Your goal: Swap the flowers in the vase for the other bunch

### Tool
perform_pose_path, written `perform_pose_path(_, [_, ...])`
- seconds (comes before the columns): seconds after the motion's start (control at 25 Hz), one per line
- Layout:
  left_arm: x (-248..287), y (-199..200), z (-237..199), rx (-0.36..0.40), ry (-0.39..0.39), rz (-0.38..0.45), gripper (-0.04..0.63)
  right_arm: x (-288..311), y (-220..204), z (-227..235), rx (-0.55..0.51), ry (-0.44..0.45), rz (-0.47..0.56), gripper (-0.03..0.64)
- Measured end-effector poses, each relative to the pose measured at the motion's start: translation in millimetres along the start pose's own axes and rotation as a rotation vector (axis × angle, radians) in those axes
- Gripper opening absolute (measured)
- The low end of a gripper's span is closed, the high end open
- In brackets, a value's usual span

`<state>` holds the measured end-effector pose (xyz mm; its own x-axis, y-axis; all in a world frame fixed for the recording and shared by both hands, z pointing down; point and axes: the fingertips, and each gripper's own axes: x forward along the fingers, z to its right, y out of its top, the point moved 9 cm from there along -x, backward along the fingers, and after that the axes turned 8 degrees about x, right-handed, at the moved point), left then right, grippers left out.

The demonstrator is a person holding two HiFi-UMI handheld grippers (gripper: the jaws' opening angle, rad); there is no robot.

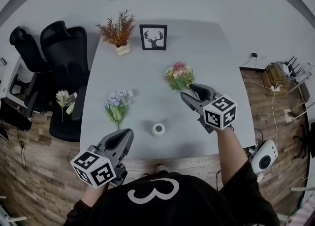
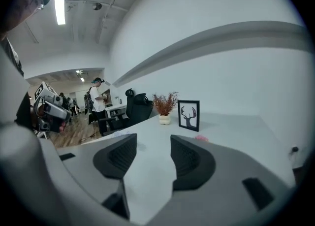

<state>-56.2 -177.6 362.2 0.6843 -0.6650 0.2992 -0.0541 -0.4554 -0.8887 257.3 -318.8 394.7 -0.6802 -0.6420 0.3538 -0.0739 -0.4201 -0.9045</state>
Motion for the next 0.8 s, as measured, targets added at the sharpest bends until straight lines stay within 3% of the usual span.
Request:
perform_pose_path(0.16, [10, 1, -12, -0.033, 0.046, 0.004, 0.009, 24, 3, 35, -0.049, -0.061, -0.050, 0.319])
perform_pose_path(0.4, [20, -7, -21, -0.062, 0.082, -0.019, 0.009, 71, -13, 73, -0.098, -0.142, -0.156, 0.454])
perform_pose_path(0.8, [14, -21, -39, -0.110, 0.155, -0.058, 0.009, 137, -29, 135, -0.076, -0.174, -0.354, 0.482])
